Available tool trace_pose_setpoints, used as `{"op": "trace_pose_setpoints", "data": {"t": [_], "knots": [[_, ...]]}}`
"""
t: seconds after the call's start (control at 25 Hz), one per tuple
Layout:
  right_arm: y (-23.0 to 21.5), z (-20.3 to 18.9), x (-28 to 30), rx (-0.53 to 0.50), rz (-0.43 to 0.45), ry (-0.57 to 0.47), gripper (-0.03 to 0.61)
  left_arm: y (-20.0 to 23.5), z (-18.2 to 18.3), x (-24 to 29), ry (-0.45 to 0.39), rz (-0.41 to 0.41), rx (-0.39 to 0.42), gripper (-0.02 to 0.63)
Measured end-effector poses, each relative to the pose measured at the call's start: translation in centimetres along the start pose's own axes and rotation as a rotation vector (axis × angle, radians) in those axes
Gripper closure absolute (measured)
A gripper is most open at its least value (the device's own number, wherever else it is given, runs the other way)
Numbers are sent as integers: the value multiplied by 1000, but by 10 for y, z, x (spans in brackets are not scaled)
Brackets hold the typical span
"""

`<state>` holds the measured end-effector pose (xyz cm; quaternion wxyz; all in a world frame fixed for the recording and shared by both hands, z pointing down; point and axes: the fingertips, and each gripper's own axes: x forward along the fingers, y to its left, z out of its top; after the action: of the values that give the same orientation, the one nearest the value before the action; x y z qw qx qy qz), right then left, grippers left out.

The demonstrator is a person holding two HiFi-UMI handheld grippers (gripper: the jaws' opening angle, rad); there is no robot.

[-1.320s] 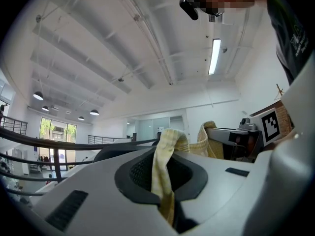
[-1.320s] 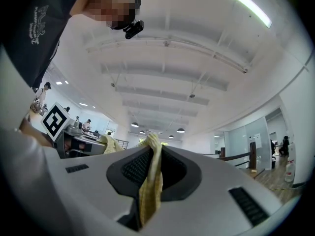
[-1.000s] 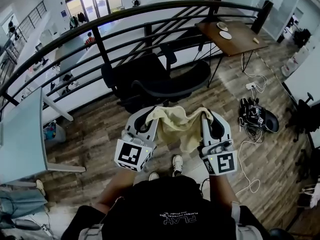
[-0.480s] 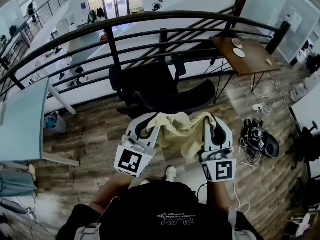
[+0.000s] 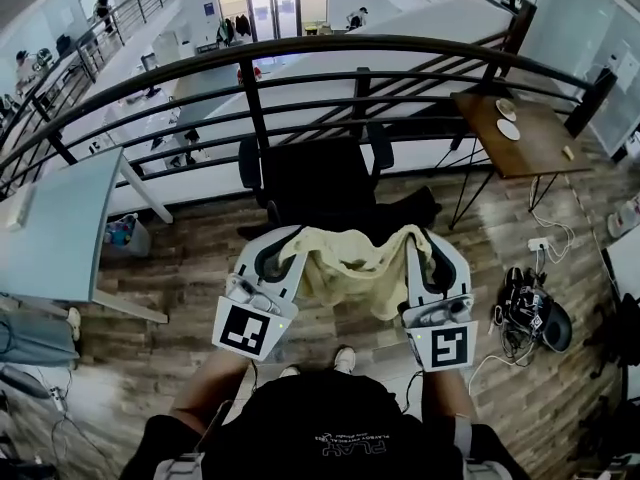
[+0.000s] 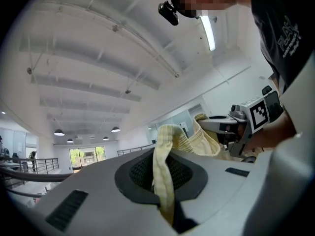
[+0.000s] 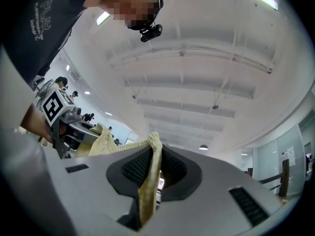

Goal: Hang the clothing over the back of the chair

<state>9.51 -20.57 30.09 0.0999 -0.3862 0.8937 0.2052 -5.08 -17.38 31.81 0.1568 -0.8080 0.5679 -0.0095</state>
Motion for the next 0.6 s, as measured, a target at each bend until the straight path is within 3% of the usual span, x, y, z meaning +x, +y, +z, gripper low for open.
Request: {"op": "trace_pose_setpoints", "data": {"t": [0.12, 0.36, 0.6], "knots": [[-9, 9, 9, 4, 22, -46, 535, 6, 8, 5, 7, 54, -9, 591], [-24, 11, 22, -25, 77, -59, 535, 21, 16, 11, 38, 141, 49, 591], [-36, 17, 33, -18, 104, -100, 535, 28, 23, 19, 76, 171, 58, 591]]}}
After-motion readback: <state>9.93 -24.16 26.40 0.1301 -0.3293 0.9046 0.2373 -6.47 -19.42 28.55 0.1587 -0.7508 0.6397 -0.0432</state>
